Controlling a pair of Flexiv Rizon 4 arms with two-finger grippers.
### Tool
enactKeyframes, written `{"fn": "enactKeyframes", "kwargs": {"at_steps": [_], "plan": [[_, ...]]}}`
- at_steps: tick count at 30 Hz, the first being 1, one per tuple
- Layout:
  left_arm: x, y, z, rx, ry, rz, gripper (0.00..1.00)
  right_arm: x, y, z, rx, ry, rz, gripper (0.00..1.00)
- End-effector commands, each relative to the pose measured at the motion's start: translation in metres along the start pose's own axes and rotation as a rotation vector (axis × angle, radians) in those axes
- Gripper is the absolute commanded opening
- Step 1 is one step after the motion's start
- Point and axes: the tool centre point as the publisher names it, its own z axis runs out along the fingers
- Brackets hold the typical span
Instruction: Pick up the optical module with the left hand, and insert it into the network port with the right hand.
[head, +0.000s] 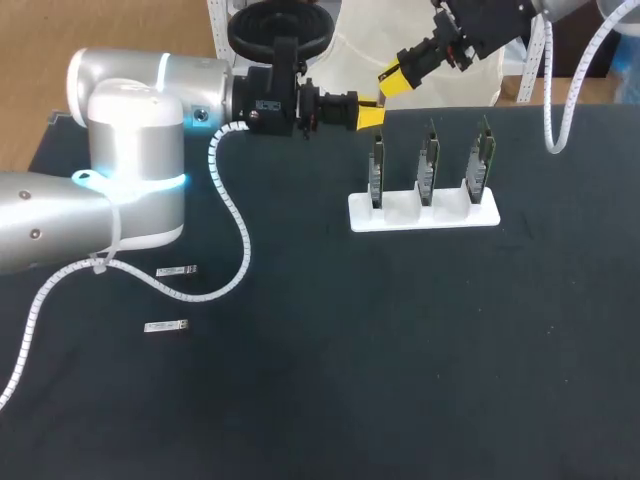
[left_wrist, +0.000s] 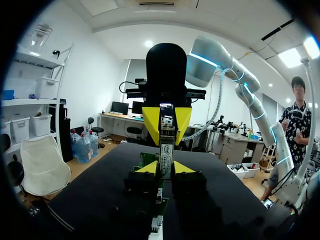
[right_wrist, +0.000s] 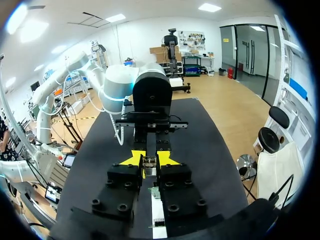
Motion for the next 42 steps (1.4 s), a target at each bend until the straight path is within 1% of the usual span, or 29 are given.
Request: {"fn": "enactKeyframes", "kwargs": {"at_steps": [1, 8, 11, 14, 17, 25, 27, 32, 37, 39, 42], "plan": [[-0.001, 0.002, 0.000, -0.006, -0.002, 0.001, 1.00, 0.002, 0.008, 0.001, 0.008, -0.003, -0.001, 0.00], [-0.001, 0.002, 0.000, -0.006, -0.002, 0.001, 1.00, 0.003, 0.009, 0.001, 0.014, -0.006, 0.004, 0.00], [-0.002, 0.001, -0.004, -0.013, 0.023, 0.029, 1.00, 0.003, 0.009, 0.001, 0.015, -0.007, 0.004, 0.00], [-0.002, -0.001, -0.008, -0.030, 0.080, 0.065, 1.00, 0.004, 0.009, 0.001, 0.016, -0.006, 0.004, 0.00], [0.001, -0.002, -0.013, -0.037, 0.130, 0.079, 1.00, 0.004, 0.009, 0.001, 0.015, -0.004, 0.003, 0.00], [0.018, -0.005, -0.024, -0.049, 0.262, 0.097, 1.00, 0.004, 0.010, 0.002, 0.013, -0.005, -0.001, 0.00], [0.022, -0.005, -0.028, -0.053, 0.272, 0.089, 1.00, 0.004, 0.010, 0.002, 0.013, -0.004, -0.001, 0.00], [0.034, -0.005, -0.032, -0.066, 0.343, 0.091, 1.00, 0.004, 0.011, 0.001, 0.016, -0.004, 0.000, 0.00], [0.042, -0.004, -0.029, -0.067, 0.406, 0.110, 1.00, 0.004, 0.012, 0.001, 0.019, -0.003, 0.001, 0.00], [0.043, -0.004, -0.027, -0.059, 0.422, 0.117, 1.00, 0.004, 0.012, 0.000, 0.020, -0.003, 0.001, 0.00], [0.045, -0.005, -0.023, -0.049, 0.426, 0.117, 1.00, 0.004, 0.012, 0.000, 0.021, -0.002, -0.001, 0.00]]}}
